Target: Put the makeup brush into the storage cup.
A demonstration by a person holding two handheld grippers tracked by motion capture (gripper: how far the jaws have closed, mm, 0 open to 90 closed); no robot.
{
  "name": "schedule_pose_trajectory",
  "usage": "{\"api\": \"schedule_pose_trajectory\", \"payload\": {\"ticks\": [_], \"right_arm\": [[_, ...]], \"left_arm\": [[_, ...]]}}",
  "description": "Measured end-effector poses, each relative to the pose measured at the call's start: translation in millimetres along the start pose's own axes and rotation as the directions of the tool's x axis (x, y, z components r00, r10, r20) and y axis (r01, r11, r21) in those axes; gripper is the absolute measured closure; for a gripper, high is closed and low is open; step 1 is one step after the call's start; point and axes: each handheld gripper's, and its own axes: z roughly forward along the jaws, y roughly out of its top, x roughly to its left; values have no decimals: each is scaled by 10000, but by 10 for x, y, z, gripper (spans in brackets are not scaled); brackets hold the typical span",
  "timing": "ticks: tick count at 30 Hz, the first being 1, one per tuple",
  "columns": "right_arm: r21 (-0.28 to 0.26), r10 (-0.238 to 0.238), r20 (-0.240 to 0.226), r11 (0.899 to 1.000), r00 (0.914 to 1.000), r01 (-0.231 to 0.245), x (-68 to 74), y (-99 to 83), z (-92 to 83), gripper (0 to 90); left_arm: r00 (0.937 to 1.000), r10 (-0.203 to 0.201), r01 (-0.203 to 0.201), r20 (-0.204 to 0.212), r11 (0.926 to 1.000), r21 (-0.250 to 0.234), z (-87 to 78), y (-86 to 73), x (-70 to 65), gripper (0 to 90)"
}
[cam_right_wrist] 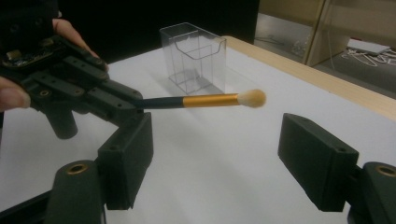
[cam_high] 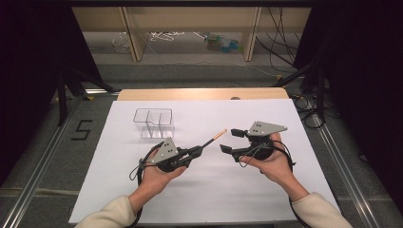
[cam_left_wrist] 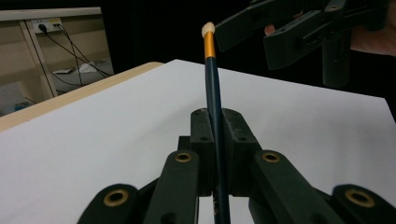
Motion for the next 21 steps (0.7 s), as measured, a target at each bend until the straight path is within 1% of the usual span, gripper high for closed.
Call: {"api": "schedule_pose_trajectory", "payload": {"ticks": [1,2,3,5,6,7,8,9,10,11,13,14,16,17,19,20,21], "right_arm": [[-66,97,2,9999,10000,-97,6,-7,13,282],[-20,180,2,9998,9998,-180,13,-11,15,283],[-109,242,74,9996,9997,-241,19,-15,24,285],[-159,500,-56,9986,9987,-501,30,-18,38,285],[-321,566,-125,9979,9983,-570,33,-23,50,285],[-330,656,-153,9973,9977,-660,36,-23,53,285],[-355,736,-160,9966,9972,-741,39,-23,50,284],[-389,762,-167,9963,9970,-768,39,-25,50,285],[-370,835,-172,9958,9964,-841,39,-26,51,284],[-366,850,-84,9957,9963,-853,34,-26,42,285],[-513,1100,-239,9925,9936,-1111,35,-34,53,284],[-436,1155,-272,9922,9929,-1166,35,-34,51,284],[-556,1264,-381,9902,9913,-1284,46,-44,70,284],[-483,1321,-455,9898,9902,-1343,49,-46,71,283],[-591,1357,-498,9886,9895,-1386,63,-53,92,283],[-460,1352,-473,9894,9897,-1374,67,-49,86,283],[-545,1403,-537,9882,9886,-1432,77,-48,96,283]], "left_arm": [[10000,-40,40,19,10000,-43,3,0,-2,833],[10000,-36,36,12,10000,-80,6,1,-6,833],[10000,-28,28,4,9999,-121,7,4,-6,833],[10000,-43,43,-30,9998,-213,7,11,-9,833],[10000,-70,68,-55,9997,-250,6,16,-12,833],[9999,-148,145,-79,9995,-296,6,18,-18,833],[9999,-76,73,-88,9995,-314,5,23,-18,833],[9999,-115,111,-106,9993,-363,6,25,-24,833],[10000,78,-79,-37,9991,-405,8,31,-13,833],[9997,-187,181,-130,9989,-427,8,29,-31,833],[9997,-208,200,-163,9986,-494,11,32,-35,833],[9996,-180,169,-199,9985,-521,11,35,-34,833],[9996,-194,183,-183,9981,-591,18,39,-43,833],[9997,-149,138,-168,9979,-626,22,42,-46,833],[9993,-317,305,-175,9973,-662,31,41,-70,833],[9996,-220,209,-156,9976,-663,33,45,-69,833],[9996,-250,238,-164,9974,-686,36,46,-74,833]]}}
